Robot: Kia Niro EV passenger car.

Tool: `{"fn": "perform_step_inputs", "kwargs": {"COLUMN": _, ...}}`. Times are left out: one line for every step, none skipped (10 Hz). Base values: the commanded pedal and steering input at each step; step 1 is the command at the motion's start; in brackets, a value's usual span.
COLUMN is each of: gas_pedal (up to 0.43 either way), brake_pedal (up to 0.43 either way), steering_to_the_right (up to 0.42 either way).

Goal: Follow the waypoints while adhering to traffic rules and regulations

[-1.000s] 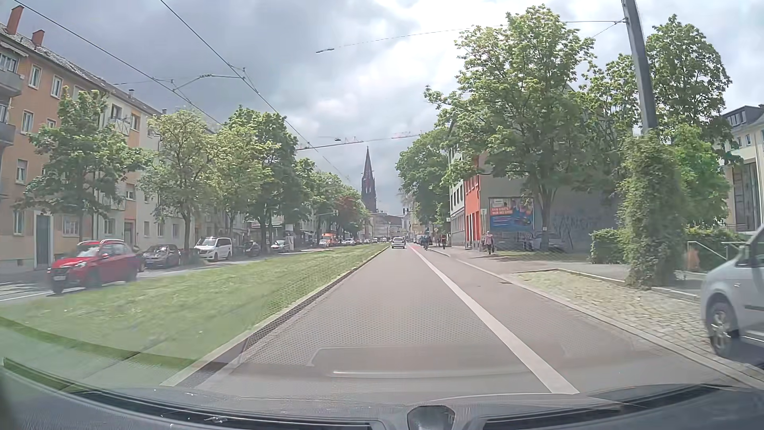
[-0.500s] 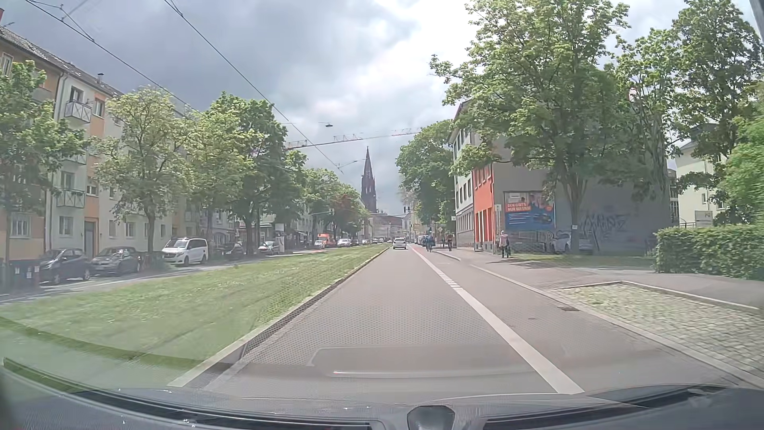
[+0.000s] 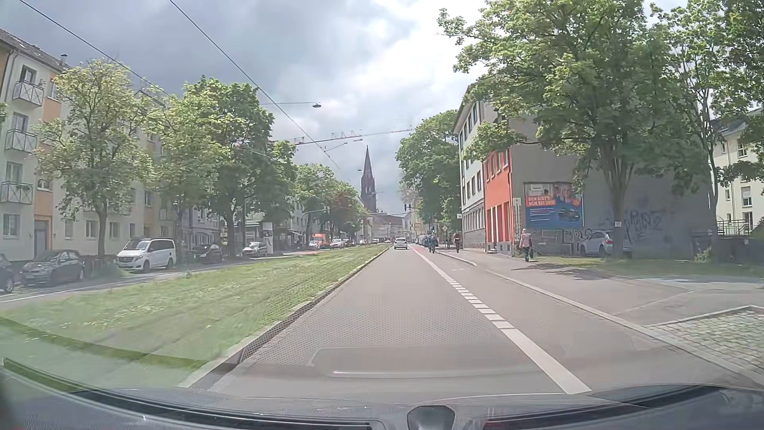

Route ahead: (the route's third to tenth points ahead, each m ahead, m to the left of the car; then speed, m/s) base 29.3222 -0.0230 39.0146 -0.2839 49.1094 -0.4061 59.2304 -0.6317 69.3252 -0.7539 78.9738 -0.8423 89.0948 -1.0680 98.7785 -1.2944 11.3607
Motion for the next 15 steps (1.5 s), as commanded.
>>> {"fn": "perform_step_inputs", "kwargs": {"gas_pedal": 0.079, "brake_pedal": 0.000, "steering_to_the_right": 0.000}}
{"fn": "perform_step_inputs", "kwargs": {"gas_pedal": 0.079, "brake_pedal": 0.000, "steering_to_the_right": 0.001}}
{"fn": "perform_step_inputs", "kwargs": {"gas_pedal": 0.079, "brake_pedal": 0.000, "steering_to_the_right": 0.001}}
{"fn": "perform_step_inputs", "kwargs": {"gas_pedal": 0.079, "brake_pedal": 0.000, "steering_to_the_right": 0.001}}
{"fn": "perform_step_inputs", "kwargs": {"gas_pedal": 0.079, "brake_pedal": 0.000, "steering_to_the_right": 0.001}}
{"fn": "perform_step_inputs", "kwargs": {"gas_pedal": 0.079, "brake_pedal": 0.000, "steering_to_the_right": 0.001}}
{"fn": "perform_step_inputs", "kwargs": {"gas_pedal": 0.079, "brake_pedal": 0.000, "steering_to_the_right": 0.001}}
{"fn": "perform_step_inputs", "kwargs": {"gas_pedal": 0.079, "brake_pedal": 0.000, "steering_to_the_right": 0.001}}
{"fn": "perform_step_inputs", "kwargs": {"gas_pedal": 0.079, "brake_pedal": 0.000, "steering_to_the_right": 0.001}}
{"fn": "perform_step_inputs", "kwargs": {"gas_pedal": 0.079, "brake_pedal": 0.000, "steering_to_the_right": 0.001}}
{"fn": "perform_step_inputs", "kwargs": {"gas_pedal": 0.079, "brake_pedal": 0.000, "steering_to_the_right": 0.001}}
{"fn": "perform_step_inputs", "kwargs": {"gas_pedal": 0.079, "brake_pedal": 0.000, "steering_to_the_right": 0.001}}
{"fn": "perform_step_inputs", "kwargs": {"gas_pedal": 0.079, "brake_pedal": 0.000, "steering_to_the_right": 0.000}}
{"fn": "perform_step_inputs", "kwargs": {"gas_pedal": 0.079, "brake_pedal": 0.000, "steering_to_the_right": 0.000}}
{"fn": "perform_step_inputs", "kwargs": {"gas_pedal": 0.079, "brake_pedal": 0.000, "steering_to_the_right": 0.000}}
